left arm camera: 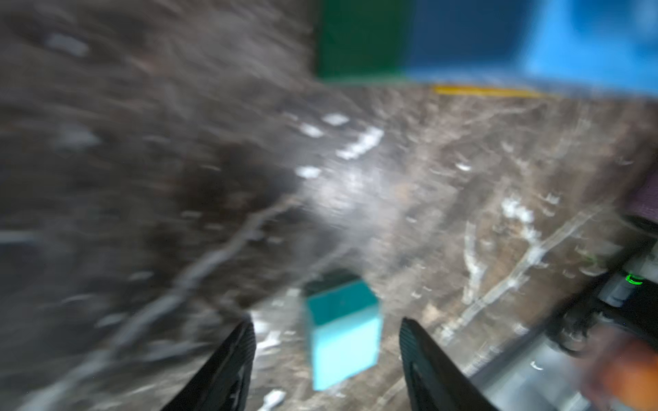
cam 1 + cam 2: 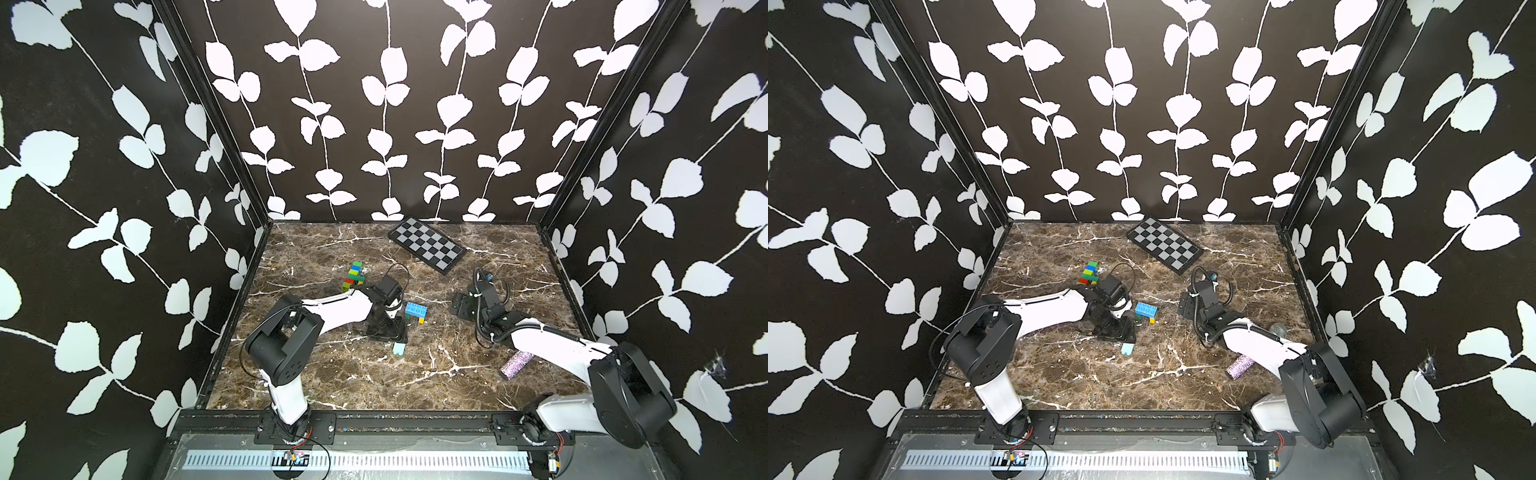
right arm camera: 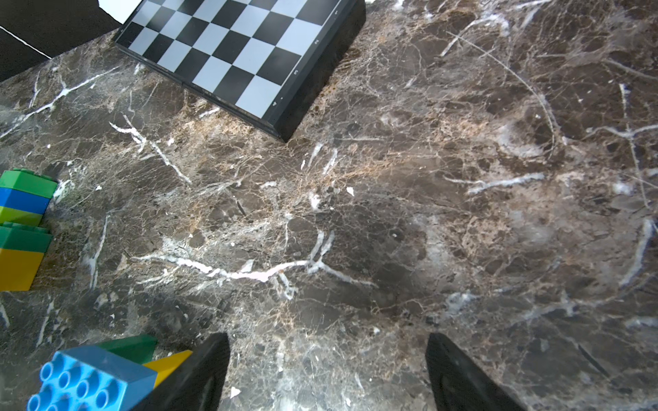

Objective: Assemble the letter h with lego
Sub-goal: Move the lego brick at the center of the board, then adjust the lego brick at the center of the board.

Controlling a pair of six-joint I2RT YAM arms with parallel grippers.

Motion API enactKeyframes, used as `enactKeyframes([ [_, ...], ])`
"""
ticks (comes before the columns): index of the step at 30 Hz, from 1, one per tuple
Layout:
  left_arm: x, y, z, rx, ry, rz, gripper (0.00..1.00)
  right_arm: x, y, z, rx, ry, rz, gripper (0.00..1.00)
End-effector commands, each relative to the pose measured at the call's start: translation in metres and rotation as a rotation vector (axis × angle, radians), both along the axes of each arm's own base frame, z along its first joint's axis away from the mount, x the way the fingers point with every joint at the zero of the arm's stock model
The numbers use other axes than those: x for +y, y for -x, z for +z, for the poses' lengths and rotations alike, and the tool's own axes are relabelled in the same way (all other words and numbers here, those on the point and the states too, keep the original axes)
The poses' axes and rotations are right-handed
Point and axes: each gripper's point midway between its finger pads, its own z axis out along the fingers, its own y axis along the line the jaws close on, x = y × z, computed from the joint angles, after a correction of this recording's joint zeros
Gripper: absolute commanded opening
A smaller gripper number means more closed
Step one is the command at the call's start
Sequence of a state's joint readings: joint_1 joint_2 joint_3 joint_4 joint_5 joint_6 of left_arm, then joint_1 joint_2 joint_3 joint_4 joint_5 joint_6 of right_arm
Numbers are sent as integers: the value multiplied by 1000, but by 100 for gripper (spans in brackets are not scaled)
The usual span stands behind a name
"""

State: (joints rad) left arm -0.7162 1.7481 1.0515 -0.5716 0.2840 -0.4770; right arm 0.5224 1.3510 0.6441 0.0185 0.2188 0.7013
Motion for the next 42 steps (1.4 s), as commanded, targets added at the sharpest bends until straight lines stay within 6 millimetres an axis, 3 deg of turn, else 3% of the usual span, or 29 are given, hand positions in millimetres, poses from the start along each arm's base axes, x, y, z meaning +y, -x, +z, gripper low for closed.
enactKeyframes([
  [1,40,-4,-6,-60,-179,49,76,4,-5,11,-37,-19,20,87],
  [7,56,-24,36,-273,-173,114,82,27,-4,24,-83,-67,143,82],
  [12,84,-33,72,-491,-156,209,93,80,7,52,-135,-94,389,77],
  [13,90,-33,77,-529,-157,230,99,94,13,58,-133,-87,457,77],
  [17,121,-34,89,-656,-214,315,99,142,46,68,-32,-4,736,77],
  [23,169,-32,97,-803,-327,470,99,169,116,30,197,118,1103,90],
  [26,184,-25,101,-827,-326,554,99,173,137,5,344,184,1207,90],
  [31,209,-11,109,-856,-347,661,99,185,128,-15,359,319,1207,88],
  [42,216,-1,113,-872,-272,721,99,217,115,-43,340,414,1150,83],
])
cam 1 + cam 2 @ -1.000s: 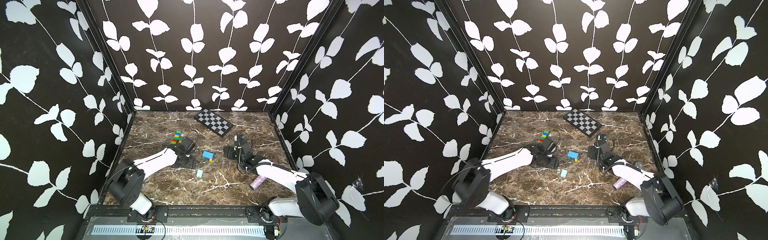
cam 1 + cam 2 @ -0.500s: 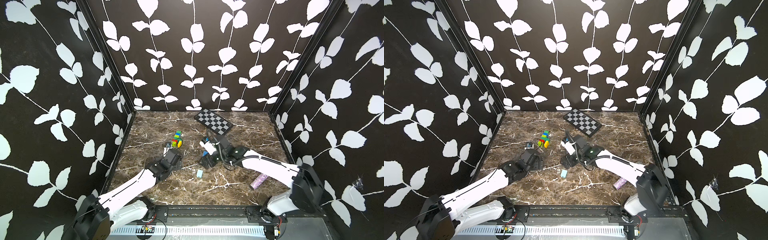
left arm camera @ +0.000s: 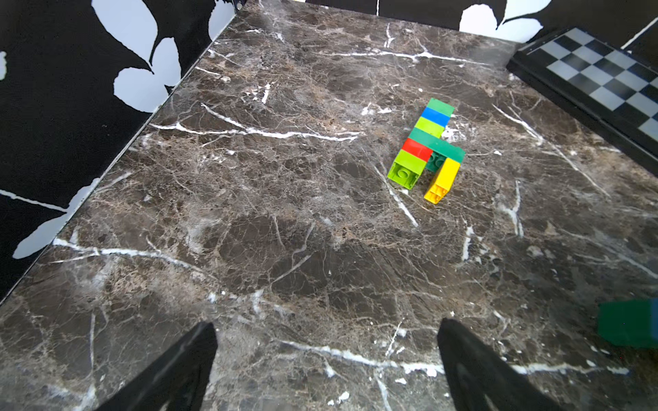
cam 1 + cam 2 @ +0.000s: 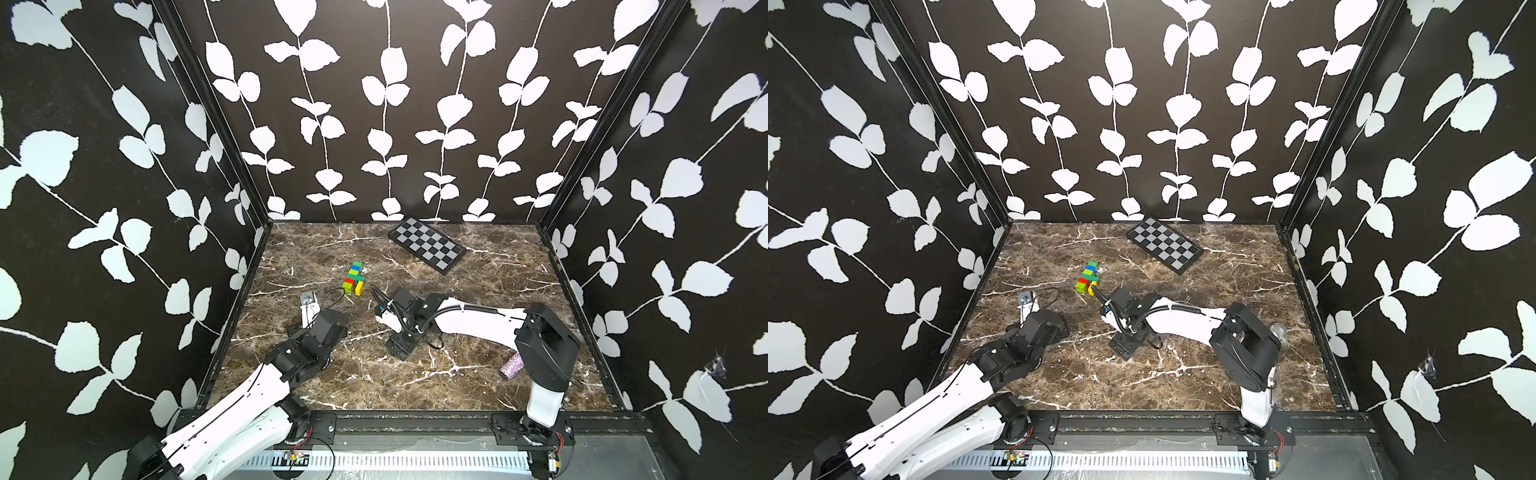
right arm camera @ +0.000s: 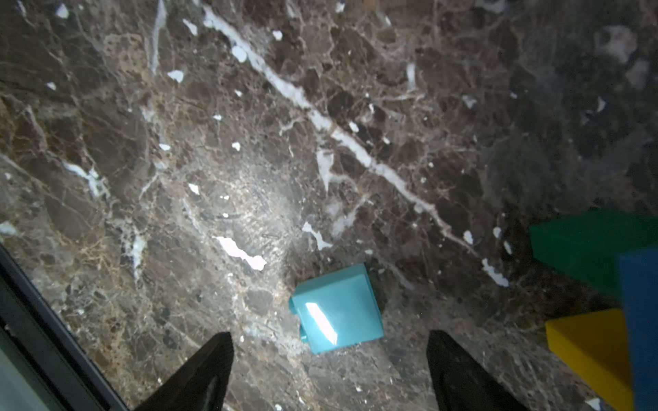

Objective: Assemble the letter h with lego
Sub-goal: Adjust the lego brick at the center of the board.

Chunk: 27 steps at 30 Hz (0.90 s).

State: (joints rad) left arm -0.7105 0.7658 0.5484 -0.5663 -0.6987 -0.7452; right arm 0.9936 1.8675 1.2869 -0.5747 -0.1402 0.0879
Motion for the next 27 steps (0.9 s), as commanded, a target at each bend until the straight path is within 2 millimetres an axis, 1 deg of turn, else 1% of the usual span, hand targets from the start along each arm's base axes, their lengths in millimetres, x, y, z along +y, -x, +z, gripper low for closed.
enactKeyframes([
  [1,9,6,-4,1,-4,31,99,2,-7,-9,-38,36,-16,82],
  [2,10,6,-5,1,0,33,99,1,-7,-12,-39,49,-18,82],
  [3,10,7,-5,0,3,34,99,7,-11,-7,-52,43,-20,81],
  [5,10,8,-4,-4,12,36,99,4,-13,-10,-60,75,-28,78],
  [9,11,9,-4,-10,27,41,99,2,-8,-16,-53,93,-50,72],
  [13,11,10,-4,-13,37,37,99,-5,-9,-20,-64,133,-110,63],
  [14,10,10,-4,-14,39,36,99,-8,-9,-21,-62,146,-126,62],
  [17,10,11,-4,-13,44,33,99,-9,-3,-23,-50,148,-143,60],
  [19,9,11,-4,-12,49,27,99,-9,-2,-23,-49,150,-166,57],
  [23,6,11,-4,-10,64,14,99,-12,-3,-20,-35,143,-254,49],
  [27,1,10,-6,-1,77,-8,99,-7,-4,-18,-20,104,-317,44],
])
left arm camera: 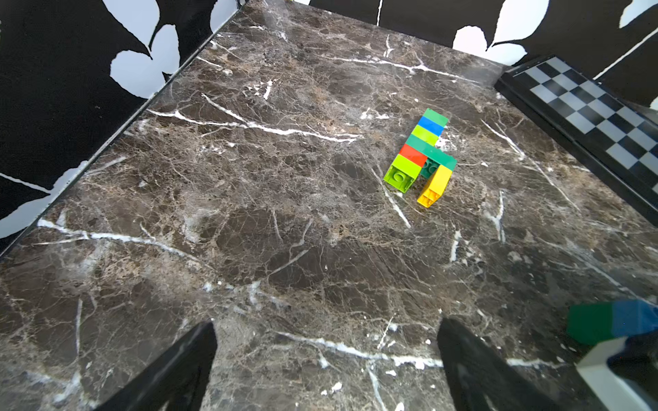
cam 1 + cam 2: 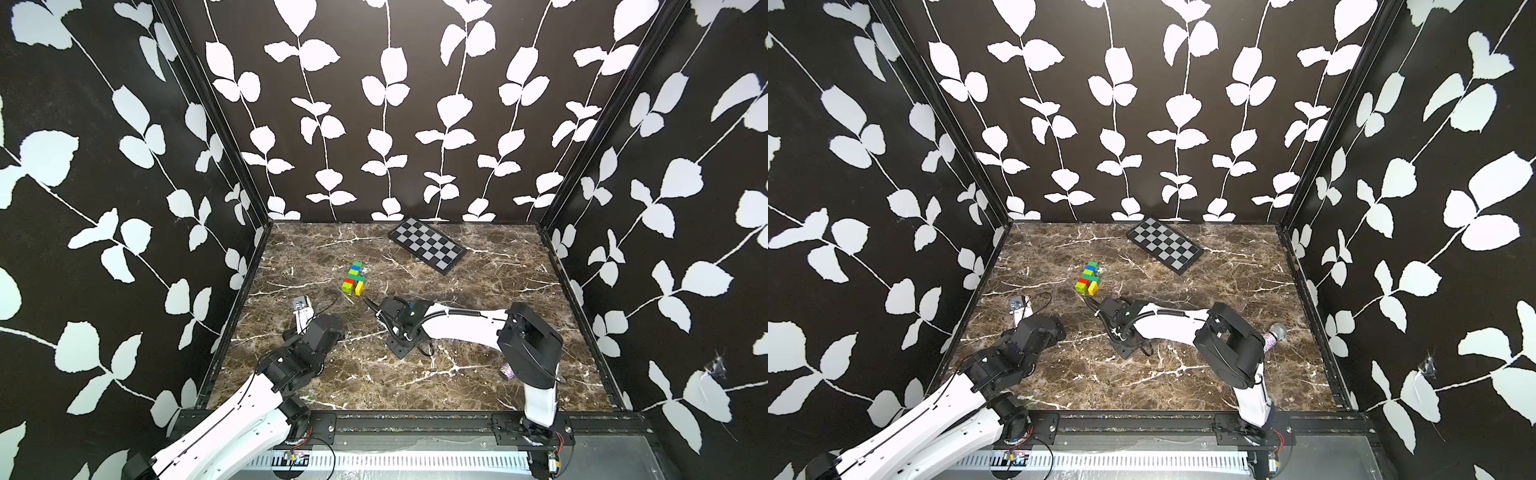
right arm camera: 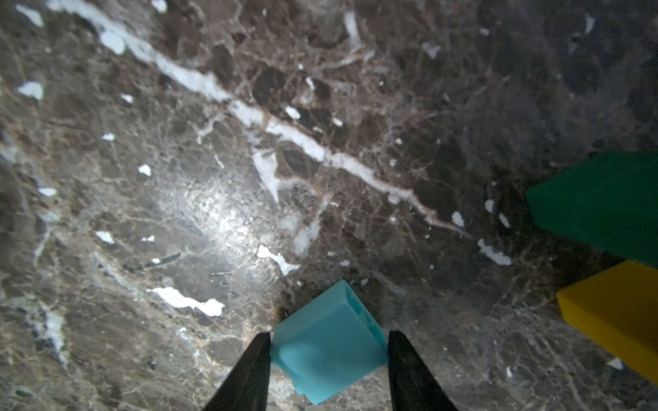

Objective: Assemble the letter h with lego
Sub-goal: Adjust the lego brick at the center of the board.

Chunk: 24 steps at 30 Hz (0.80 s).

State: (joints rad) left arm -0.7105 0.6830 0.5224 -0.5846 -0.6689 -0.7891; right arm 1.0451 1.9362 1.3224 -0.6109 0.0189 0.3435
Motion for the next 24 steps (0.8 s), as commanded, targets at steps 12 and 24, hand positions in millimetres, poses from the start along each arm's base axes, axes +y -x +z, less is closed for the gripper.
enactKeyframes([
  [12,-10,4,-7,38,34,-57,99,-7,2,-5,141,-142,-480,52],
  [24,-15,3,-8,46,37,-76,99,-2,-13,22,28,-122,-296,83],
])
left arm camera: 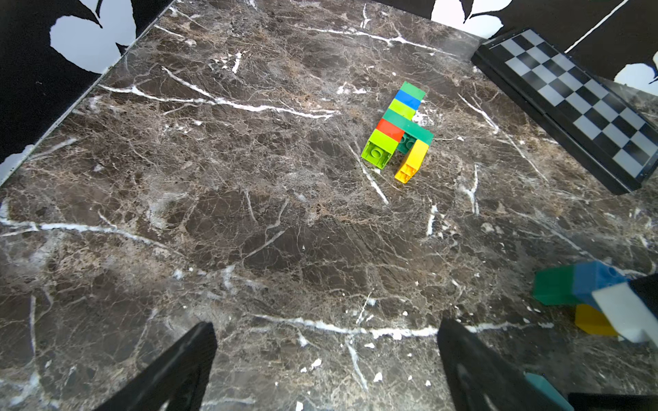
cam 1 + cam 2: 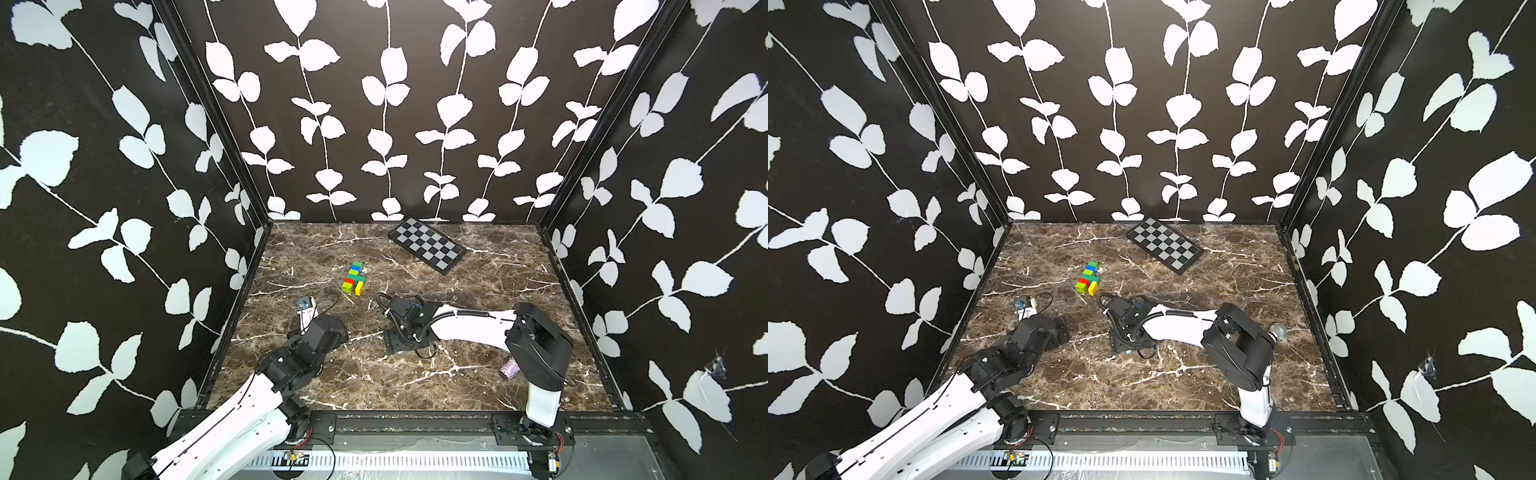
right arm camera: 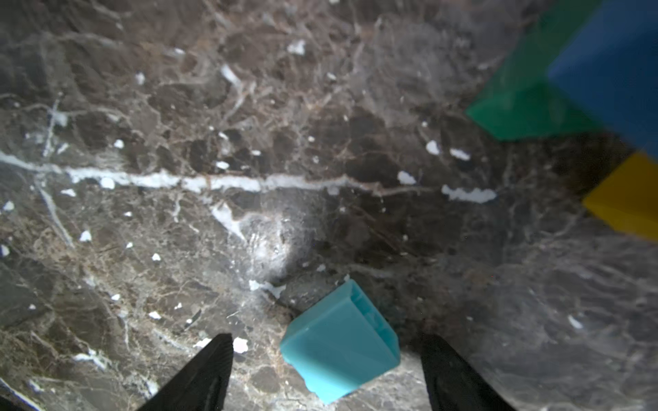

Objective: Assemble the letter h with lego
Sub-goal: Adjust the lego brick at the center of the board.

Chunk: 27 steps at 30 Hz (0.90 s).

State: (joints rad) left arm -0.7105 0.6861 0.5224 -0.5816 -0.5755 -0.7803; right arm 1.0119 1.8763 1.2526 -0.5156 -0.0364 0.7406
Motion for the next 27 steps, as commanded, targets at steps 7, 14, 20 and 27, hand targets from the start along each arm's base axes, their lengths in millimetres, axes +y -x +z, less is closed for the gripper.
enactKeyframes([
  [7,8,-3,-1,-2,-21,27,99,-14,-7,21,-125,188,409,80],
  [14,9,-4,-1,-9,-25,29,99,-16,2,10,-92,214,520,76],
  [20,9,-4,-2,-10,-28,32,99,-10,1,0,-82,215,524,73],
  [27,9,-4,-2,-8,-25,29,99,-8,3,-9,-81,240,510,68],
])
